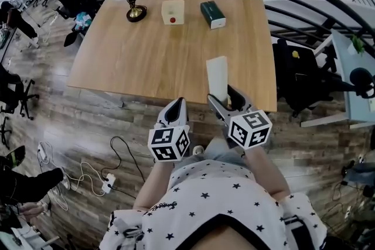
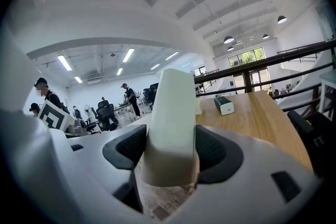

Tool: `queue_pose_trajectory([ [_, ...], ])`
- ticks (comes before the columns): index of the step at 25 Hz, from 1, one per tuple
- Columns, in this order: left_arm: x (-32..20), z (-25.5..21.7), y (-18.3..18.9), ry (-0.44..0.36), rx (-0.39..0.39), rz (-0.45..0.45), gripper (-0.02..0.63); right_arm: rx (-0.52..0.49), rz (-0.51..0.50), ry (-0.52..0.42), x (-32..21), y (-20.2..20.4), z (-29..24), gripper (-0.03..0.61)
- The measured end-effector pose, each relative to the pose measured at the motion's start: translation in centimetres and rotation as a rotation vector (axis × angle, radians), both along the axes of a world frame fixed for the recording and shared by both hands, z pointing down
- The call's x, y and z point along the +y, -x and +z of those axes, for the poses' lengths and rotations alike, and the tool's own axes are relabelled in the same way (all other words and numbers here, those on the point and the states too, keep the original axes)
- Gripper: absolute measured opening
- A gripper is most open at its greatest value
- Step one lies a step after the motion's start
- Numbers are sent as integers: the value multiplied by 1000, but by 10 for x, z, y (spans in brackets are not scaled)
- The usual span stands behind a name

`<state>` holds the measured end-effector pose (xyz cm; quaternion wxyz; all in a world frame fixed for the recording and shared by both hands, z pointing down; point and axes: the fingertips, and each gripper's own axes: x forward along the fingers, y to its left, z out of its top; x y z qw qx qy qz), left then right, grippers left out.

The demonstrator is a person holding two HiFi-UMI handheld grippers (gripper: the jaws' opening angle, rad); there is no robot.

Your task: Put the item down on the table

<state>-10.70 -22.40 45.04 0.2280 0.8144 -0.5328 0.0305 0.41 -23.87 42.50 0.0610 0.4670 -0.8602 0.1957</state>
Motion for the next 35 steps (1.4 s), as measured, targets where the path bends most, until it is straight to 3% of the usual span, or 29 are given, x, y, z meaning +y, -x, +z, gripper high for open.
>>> queue_pose_trajectory([
  [17, -86, 29, -1, 70, 1, -69, 12, 83, -41, 136, -102, -11, 71, 285],
  [35, -136, 65, -9, 150, -13, -75, 12, 295, -117, 362, -160, -11, 183, 285],
])
